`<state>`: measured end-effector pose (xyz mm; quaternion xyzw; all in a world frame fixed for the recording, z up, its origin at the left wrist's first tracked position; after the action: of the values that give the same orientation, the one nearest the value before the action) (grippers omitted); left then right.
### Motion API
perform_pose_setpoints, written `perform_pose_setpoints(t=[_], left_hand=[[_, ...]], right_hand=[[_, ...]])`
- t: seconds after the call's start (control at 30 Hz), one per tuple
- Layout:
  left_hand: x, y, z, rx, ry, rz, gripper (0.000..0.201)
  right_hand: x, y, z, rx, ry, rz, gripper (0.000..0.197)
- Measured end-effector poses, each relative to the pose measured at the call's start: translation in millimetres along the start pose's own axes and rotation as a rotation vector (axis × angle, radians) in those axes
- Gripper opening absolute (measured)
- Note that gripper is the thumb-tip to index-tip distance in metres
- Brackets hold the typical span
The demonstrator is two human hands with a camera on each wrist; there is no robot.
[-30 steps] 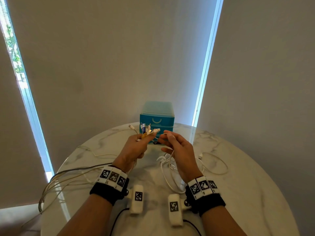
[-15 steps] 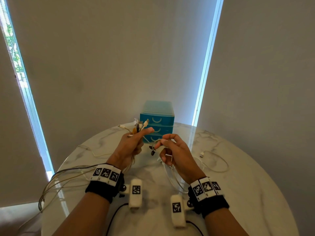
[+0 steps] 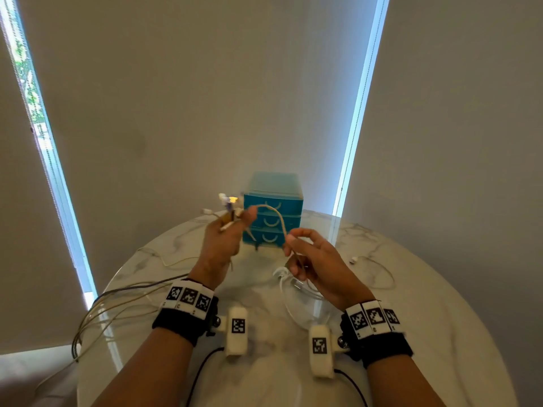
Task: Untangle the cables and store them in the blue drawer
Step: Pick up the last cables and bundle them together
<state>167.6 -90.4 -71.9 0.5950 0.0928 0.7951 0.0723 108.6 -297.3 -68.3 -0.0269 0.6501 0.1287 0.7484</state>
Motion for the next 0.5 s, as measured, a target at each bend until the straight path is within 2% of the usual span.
perform_pose_setpoints(t=[0.07, 0.1, 0.2, 0.27, 0.33, 0.43, 0.5], left_hand=[[-0.2, -18.2, 8.5, 0.247, -0.018, -0.154, 0.024], [-1.1, -25.3, 10.7, 0.327, -0.027, -0.195, 0.023], [-0.5, -28.2, 8.6, 0.384, -0.027, -0.201, 0.024], [-3.2, -23.2, 7.3, 0.343, -0.044, -0.125, 0.025], [-3.5, -16.2, 5.5, 0.251, -0.040, -0.039, 0.021], [-1.1, -2.8, -2.1, 0.022, 0.011, 0.075, 0.021], [3.6, 12.3, -10.9, -0.159, 0.007, 0.187, 0.020]], right_hand=[[-0.1, -2.9, -3.9, -0.133, 0.021, -0.122, 0.029], [-0.5, -4.6, -5.2, -0.164, 0.012, -0.159, 0.029], [-6.1, -11.7, -3.7, -0.074, -0.106, -0.178, 0.031], [-8.2, -17.7, 0.1, 0.041, -0.196, -0.135, 0.032], [-6.5, -24.0, 4.1, 0.131, -0.249, 0.048, 0.031], [-7.0, -30.0, 5.3, 0.192, -0.291, 0.446, 0.025], [-8.6, -31.4, 5.5, 0.196, -0.297, 0.610, 0.025]])
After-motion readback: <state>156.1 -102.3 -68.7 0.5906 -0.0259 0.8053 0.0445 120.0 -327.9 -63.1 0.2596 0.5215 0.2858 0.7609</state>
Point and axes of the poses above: each hand's wrist, its own z-axis towards the middle knuckle, its own y-axis out of the palm, x = y × z, the point moved 3 cm from there along z, towards the middle knuckle, and after that the axes turned 3 degrees about -x, right-handed, at the moved point
